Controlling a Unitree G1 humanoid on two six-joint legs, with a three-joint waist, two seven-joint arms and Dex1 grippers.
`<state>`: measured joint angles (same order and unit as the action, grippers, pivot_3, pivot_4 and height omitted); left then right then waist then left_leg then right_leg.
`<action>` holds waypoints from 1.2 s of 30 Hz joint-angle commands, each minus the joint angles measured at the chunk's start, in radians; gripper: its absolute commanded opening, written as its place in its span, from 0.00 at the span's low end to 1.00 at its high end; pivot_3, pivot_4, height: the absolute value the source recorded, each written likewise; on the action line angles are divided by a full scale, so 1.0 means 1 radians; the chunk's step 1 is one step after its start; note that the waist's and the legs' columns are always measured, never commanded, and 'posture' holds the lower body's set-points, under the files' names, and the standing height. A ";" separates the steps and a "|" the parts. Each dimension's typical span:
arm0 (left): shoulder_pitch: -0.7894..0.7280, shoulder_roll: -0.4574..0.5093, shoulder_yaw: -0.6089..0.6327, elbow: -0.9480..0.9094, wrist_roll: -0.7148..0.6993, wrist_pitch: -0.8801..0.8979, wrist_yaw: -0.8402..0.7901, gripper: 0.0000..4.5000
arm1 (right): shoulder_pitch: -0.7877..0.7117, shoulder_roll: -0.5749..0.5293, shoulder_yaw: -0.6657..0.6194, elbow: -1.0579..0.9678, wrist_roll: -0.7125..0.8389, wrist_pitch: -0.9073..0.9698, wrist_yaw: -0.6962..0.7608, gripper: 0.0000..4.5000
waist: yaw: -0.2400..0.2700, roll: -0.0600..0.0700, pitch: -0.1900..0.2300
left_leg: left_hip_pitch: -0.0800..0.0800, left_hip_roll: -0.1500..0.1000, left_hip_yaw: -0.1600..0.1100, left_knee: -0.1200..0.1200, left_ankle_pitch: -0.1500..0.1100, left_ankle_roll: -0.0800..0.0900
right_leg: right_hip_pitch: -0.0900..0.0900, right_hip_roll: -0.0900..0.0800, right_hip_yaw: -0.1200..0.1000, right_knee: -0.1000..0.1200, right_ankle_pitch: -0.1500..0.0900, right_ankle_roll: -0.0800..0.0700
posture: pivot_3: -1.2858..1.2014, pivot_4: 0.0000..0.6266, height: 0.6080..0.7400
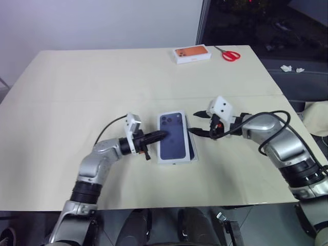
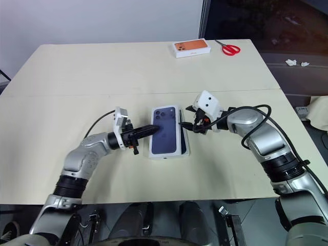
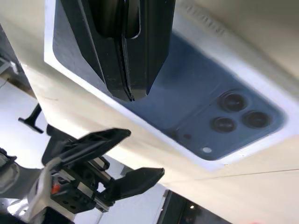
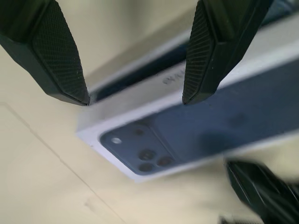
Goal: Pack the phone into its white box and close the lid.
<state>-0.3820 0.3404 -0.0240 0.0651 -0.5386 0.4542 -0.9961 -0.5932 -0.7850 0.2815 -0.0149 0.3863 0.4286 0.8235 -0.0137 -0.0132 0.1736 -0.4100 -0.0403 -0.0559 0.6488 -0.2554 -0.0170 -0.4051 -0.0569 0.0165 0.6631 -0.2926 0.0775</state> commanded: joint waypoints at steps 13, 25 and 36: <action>0.066 0.130 0.029 -0.053 0.029 0.044 0.040 0.00 | 0.024 0.045 -0.039 -0.041 -0.165 -0.054 0.082 0.01 | 0.004 0.000 0.000 | 0.000 -0.002 0.000 0.000 0.000 0.000 | 0.000 -0.002 0.000 0.000 0.000 0.000 | 0.52 0.24 1.00; 0.004 0.028 -0.043 -0.021 0.076 0.007 0.045 0.00 | 0.070 0.073 -0.035 -0.111 -0.237 -0.033 0.080 0.01 | 0.000 0.000 0.000 | 0.000 -0.002 0.000 0.000 0.000 0.000 | 0.000 -0.002 0.000 0.000 0.000 0.000 | 0.52 0.24 1.00; 0.026 0.025 -0.012 -0.069 0.041 0.045 0.051 0.00 | 0.065 0.039 -0.042 -0.071 -0.310 -0.086 0.094 0.01 | 0.003 0.000 0.000 | 0.000 -0.002 0.000 0.000 0.000 0.000 | 0.001 -0.002 0.000 0.000 0.000 0.000 | 0.52 0.24 1.00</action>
<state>-0.3608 0.3547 -0.0601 0.0331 -0.4752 0.4959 -0.9434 -0.5181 -0.7314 0.2662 -0.0789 0.0886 0.3666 0.9120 -0.0108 -0.0130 0.1736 -0.4098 -0.0424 -0.0560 0.6490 -0.2554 -0.0173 -0.4044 -0.0594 0.0160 0.6633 -0.2926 0.0773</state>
